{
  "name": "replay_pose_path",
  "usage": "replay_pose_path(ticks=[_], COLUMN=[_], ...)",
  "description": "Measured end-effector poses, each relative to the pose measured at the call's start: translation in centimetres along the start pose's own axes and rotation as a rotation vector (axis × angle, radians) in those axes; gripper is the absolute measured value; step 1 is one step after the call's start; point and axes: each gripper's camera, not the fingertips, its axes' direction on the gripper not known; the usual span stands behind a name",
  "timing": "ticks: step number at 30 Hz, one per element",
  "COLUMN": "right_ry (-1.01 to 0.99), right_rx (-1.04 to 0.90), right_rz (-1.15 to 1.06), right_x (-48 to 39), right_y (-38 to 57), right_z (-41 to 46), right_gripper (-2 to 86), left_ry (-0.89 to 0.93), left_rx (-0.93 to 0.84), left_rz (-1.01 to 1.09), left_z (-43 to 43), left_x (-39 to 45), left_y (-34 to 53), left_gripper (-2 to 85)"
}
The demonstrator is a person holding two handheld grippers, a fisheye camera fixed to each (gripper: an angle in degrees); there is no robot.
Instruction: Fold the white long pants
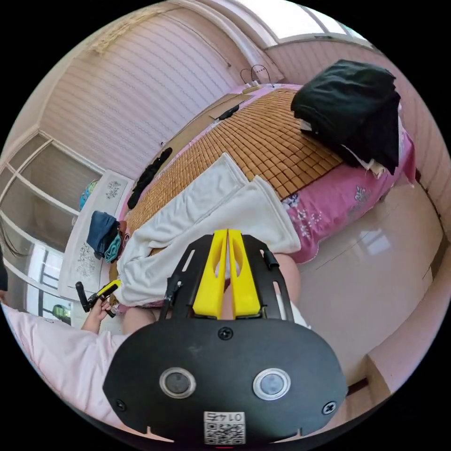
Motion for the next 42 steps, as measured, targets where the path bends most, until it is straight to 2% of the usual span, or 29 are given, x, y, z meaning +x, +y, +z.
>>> replay_pose_path(ticks=[3,5,8,11,13,15,17,19,22,24,27,30,31,33,36,38,42], right_ry=[0.126,0.256,0.411,0.409,0.382,0.391,0.455,0.476,0.468,0.413,0.281,0.036,-0.055,-0.116,-0.051,0.112,0.264], right_rx=[-0.058,-0.142,-0.217,-0.165,-0.266,-0.153,-0.161,-0.168,-0.162,-0.16,-0.121,-0.21,-0.162,-0.048,-0.043,-0.133,-0.252], right_rz=[-0.259,-0.451,-0.499,-0.44,-0.38,-0.359,-0.388,-0.449,-0.476,-0.411,-0.272,-0.168,-0.157,-0.169,-0.245,-0.205,-0.19], right_x=[-4.8,-8.6,-10.2,-9.5,-8.5,-8.2,-7.6,-7.3,-6.4,-5.4,-3.0,-0.2,0.7,1.7,3.6,6.0,8.5], right_y=[-4.2,-7.1,-10.1,-12.3,-13.6,-14.4,-15.4,-16.1,-17.6,-18.5,-18.9,-19.2,-18.6,-16.8,-12.6,-8.8,-5.3], right_z=[3.8,9.3,16.8,21.5,24.5,24.5,25.5,26.1,26.8,26.8,25.8,23.2,21.1,17.0,11.9,10.5,10.6], right_gripper=[-0.3,-0.3,-0.3,-0.3,-0.2,-0.3,-0.3,-0.3,-0.3,-0.3,-0.3,0.1,0.4,1.2,7.1,15.2,11.7], left_ry=[-0.133,-0.216,-0.263,-0.292,-0.314,-0.334,-0.319,-0.29,-0.31,-0.291,-0.273,-0.246,-0.229,-0.197,-0.114,-0.029,-0.028], left_rx=[-0.015,-0.033,-0.067,-0.104,-0.107,-0.132,-0.199,-0.188,-0.165,-0.147,-0.133,-0.126,-0.143,-0.123,-0.035,-0.037,-0.113], left_rz=[-0.013,-0.03,-0.073,-0.129,-0.145,-0.157,-0.188,-0.178,-0.129,-0.156,-0.157,-0.206,-0.228,-0.203,-0.075,0.038,0.114], left_z=[0.4,1.7,4.2,6.9,8.2,9.7,11.8,12.4,12.9,13.0,13.0,12.7,12.3,11.1,8.6,8.5,11.1], left_x=[-1.1,-2.2,-3.8,-5.2,-5.7,-6.1,-6.7,-6.5,-5.9,-6.2,-6.3,-6.4,-6.3,-5.1,-0.6,3.7,8.8], left_y=[-2.1,-4.2,-7.0,-9.4,-10.6,-11.5,-12.1,-12.3,-12.4,-12.3,-12.1,-11.8,-11.8,-11.7,-10.7,-9.4,-7.8], left_gripper=[4.8,4.8,4.8,4.7,4.6,4.3,3.0,1.5,-0.2,-0.5,-0.7,-0.3,0.0,0.6,2.5,4.6,6.0])
